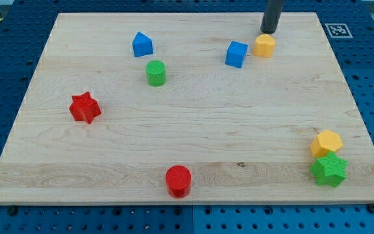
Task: Push yellow heart closer to green star
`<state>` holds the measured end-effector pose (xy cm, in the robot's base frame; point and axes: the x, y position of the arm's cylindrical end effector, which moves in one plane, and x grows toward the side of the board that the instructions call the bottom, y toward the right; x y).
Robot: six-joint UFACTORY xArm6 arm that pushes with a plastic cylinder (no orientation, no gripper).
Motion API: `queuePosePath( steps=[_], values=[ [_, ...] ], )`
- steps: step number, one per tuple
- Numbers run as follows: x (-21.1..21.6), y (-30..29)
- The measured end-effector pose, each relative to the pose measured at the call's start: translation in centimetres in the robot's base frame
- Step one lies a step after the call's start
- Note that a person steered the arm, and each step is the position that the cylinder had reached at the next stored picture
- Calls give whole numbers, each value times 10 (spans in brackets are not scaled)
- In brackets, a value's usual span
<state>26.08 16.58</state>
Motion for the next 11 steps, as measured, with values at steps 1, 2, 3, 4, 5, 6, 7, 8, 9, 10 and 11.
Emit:
queuePosePath(
  steps=[1,2,3,4,5,6,7,8,9,10,11],
  values=[
    [23,-11],
    [66,-11],
    [120,-11],
    [174,-11],
    [209,-13],
    [206,-13],
    [211,-21],
    [230,-24],
    [250,-20],
    [258,-16],
    [258,-16]
  ],
)
